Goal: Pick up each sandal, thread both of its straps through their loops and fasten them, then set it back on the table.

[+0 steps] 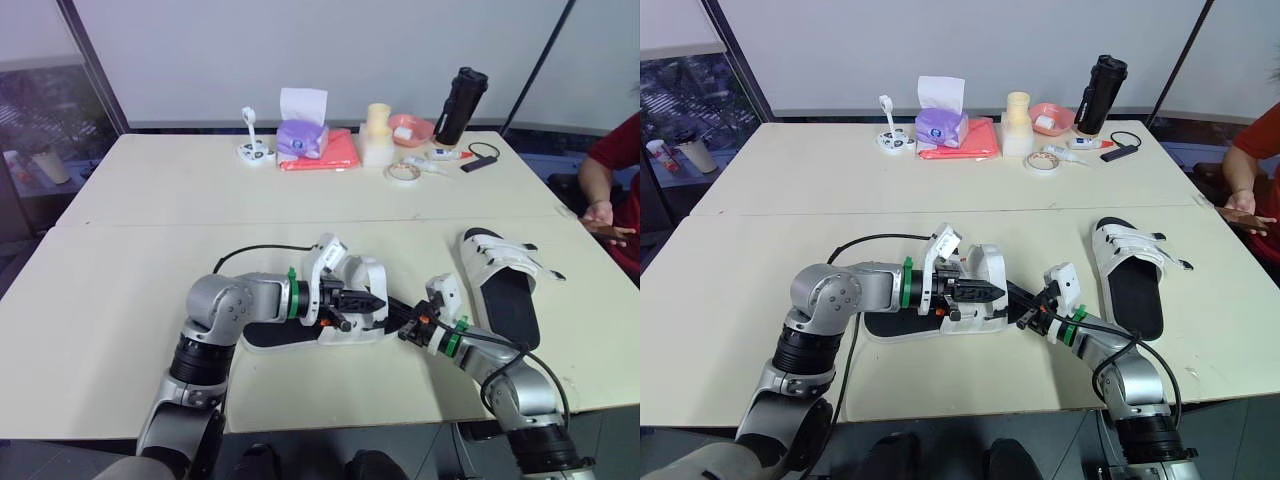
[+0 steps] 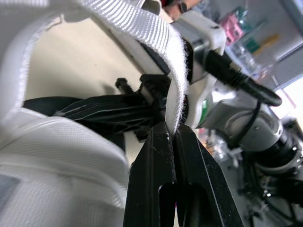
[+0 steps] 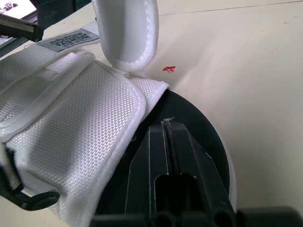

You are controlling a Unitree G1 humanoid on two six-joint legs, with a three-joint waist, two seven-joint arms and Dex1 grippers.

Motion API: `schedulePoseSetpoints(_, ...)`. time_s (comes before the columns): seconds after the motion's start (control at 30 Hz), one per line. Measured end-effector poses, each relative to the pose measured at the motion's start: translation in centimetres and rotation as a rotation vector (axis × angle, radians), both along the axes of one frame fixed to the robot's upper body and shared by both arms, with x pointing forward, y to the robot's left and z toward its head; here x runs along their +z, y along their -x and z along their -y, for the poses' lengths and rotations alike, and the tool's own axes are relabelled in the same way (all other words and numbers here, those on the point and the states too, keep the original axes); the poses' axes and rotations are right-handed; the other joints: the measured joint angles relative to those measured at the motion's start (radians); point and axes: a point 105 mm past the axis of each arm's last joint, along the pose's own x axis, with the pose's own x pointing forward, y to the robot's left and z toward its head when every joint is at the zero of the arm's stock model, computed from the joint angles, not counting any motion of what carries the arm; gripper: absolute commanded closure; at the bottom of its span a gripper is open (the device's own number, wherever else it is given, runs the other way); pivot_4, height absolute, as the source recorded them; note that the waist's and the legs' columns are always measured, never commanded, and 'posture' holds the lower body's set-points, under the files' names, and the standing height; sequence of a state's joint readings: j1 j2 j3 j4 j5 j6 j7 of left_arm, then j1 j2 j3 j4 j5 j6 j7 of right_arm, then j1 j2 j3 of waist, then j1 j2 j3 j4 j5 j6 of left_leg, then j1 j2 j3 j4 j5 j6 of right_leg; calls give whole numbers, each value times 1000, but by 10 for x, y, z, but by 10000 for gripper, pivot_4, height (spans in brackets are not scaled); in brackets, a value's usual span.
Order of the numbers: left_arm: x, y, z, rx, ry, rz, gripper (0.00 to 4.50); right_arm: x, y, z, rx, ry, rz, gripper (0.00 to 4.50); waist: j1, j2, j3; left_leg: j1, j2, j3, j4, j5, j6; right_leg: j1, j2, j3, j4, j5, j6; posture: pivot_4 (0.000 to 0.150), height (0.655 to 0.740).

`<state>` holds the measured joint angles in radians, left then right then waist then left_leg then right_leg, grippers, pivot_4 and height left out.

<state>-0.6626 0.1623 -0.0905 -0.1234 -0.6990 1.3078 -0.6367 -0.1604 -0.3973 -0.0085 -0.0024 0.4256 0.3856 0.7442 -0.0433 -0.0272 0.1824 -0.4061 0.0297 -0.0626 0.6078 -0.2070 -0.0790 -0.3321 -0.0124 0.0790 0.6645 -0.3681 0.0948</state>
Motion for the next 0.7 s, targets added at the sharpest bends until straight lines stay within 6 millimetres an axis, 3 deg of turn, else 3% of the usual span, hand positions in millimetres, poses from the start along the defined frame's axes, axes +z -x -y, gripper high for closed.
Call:
schedulePoseSetpoints(0.2,-8,-4,-7,17,-63,49,44738,0,0,0,-2,0,-1,45000,1,-1,-1,0,0,0,0,0,0,0,0,0,0,0,0,1500,7400)
schedulePoseSetpoints(0.7,-6,-5,-8,22,-25,-1,44738,0,0,0,-2,-1,-1,45000,0,-1,-1,0,0,0,0,0,0,0,0,0,0,0,0,1500,7400)
